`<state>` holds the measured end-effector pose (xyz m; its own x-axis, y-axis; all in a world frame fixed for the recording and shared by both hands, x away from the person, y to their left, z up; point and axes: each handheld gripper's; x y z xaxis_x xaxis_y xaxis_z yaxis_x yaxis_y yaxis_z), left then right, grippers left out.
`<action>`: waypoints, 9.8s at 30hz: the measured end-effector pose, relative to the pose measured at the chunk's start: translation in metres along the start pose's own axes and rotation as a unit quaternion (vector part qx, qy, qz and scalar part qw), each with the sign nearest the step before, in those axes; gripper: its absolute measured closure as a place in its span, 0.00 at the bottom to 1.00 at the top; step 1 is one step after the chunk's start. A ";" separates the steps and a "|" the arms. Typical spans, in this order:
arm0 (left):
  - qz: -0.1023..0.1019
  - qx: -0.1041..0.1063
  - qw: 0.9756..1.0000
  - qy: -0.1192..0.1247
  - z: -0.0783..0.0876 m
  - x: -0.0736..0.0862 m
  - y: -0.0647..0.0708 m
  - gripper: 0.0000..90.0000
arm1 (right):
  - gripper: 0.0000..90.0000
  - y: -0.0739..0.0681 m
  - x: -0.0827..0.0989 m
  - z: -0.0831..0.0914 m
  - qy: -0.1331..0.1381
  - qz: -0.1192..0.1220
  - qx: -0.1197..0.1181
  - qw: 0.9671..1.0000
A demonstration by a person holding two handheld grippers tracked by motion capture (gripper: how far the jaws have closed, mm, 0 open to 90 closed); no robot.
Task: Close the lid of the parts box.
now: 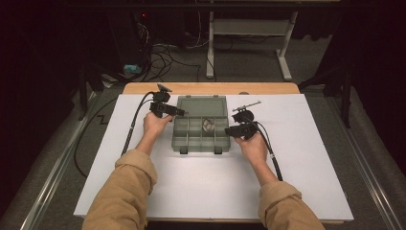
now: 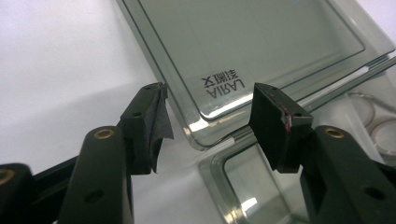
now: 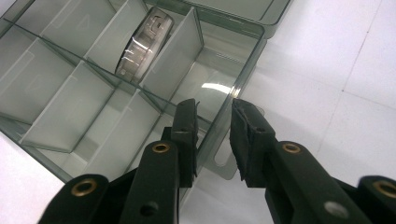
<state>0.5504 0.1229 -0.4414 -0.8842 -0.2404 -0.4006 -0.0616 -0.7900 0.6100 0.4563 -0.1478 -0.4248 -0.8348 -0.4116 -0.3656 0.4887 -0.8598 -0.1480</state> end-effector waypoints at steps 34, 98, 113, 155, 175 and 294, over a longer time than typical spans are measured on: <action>0.049 0.030 0.998 -0.005 -0.012 -0.004 -0.008 0.51 | 0.80 0.000 0.000 0.000 0.000 -0.001 -0.002 1.000; -0.076 -0.019 0.996 0.044 0.026 0.011 0.021 0.72 | 0.80 -0.002 0.001 0.000 0.002 0.001 0.010 1.000; -0.083 -0.016 0.995 0.043 0.032 0.017 0.021 0.73 | 0.80 -0.003 0.001 0.000 0.002 0.000 0.012 1.000; -0.080 0.017 0.995 0.052 0.051 0.032 0.017 0.75 | 0.80 -0.004 0.002 -0.001 0.008 -0.001 0.013 1.000; -0.096 0.015 0.994 0.056 0.060 0.040 0.022 0.75 | 0.80 -0.004 0.003 -0.001 0.010 0.000 0.013 1.000; -0.100 0.054 0.993 0.032 0.085 0.115 -0.014 0.75 | 0.95 0.005 0.048 0.016 0.064 0.050 -0.066 0.995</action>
<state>0.4103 0.1539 -0.4377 -0.8181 -0.1237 -0.5616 -0.2843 -0.7619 0.5820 0.4144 -0.1764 -0.4280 -0.7457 -0.4442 -0.4967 0.6035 -0.7662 -0.2208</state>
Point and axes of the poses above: each handheld gripper's, and its own axes: z roughly backward along the jaws, x roughly out of its underside, y roughly to its right, and after that the axes turned 15 degrees about -y, right-handed
